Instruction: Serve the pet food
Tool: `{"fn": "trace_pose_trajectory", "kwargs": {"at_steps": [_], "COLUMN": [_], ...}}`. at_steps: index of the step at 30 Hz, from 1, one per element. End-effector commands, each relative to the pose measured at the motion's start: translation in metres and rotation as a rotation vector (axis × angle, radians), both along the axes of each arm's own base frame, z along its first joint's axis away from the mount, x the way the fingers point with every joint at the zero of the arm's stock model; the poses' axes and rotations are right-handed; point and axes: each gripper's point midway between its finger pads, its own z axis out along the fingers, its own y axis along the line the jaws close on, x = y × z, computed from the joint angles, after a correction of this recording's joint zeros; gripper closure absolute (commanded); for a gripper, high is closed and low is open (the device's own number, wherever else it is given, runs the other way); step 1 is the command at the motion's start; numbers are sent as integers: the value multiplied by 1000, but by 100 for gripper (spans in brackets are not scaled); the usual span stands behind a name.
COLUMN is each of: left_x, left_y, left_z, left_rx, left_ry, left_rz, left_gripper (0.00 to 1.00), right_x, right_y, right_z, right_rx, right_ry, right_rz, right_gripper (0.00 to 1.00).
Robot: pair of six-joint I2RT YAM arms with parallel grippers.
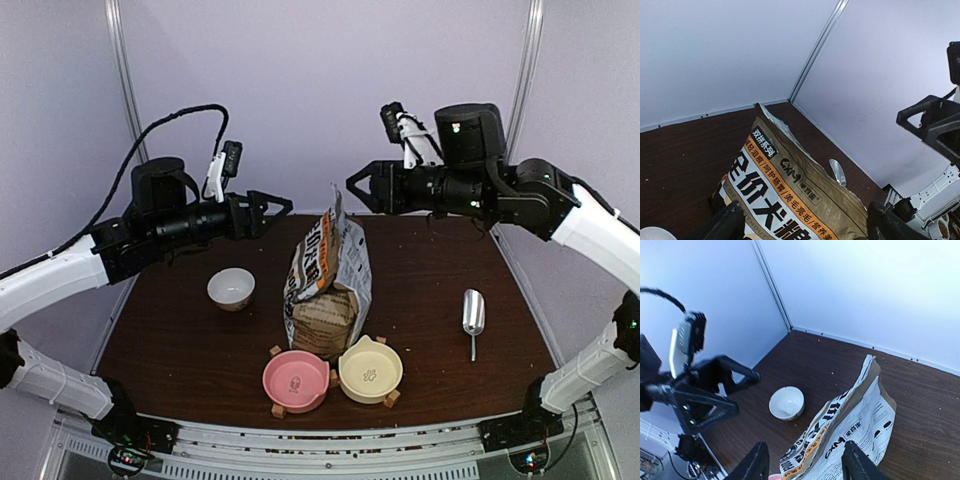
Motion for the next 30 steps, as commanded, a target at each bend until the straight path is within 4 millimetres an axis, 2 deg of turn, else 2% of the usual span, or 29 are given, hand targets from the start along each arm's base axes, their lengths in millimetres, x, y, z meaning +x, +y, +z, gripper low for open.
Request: {"fn": "trace_pose_trajectory", "kwargs": {"at_steps": [1,6,13,20,30], "left_x": [0,0,1,3,-3], "left_y": [-20,-42,-49,-47,-48], "left_z": [8,-3,-15,-24,-26], "left_rx": [-69,-69,-51,-20,3], "left_ry": [49,107,127,134,98], "left_rz": [-64,-130,-131,-104,-47], "left_gripper": [14,20,25,28,31], "right_x": [13,21,29,65,105], "right_y": [-11,-7,15,2,12], "right_z": [-10,-31,-51,-63,-64], "right_rx": [45,33,1,-6,-25], "right_ry": [27,91,154,172,164], "right_rz": [-88,-108,-89,-219,-279], "right_gripper": [46,44,53,61,66]}}
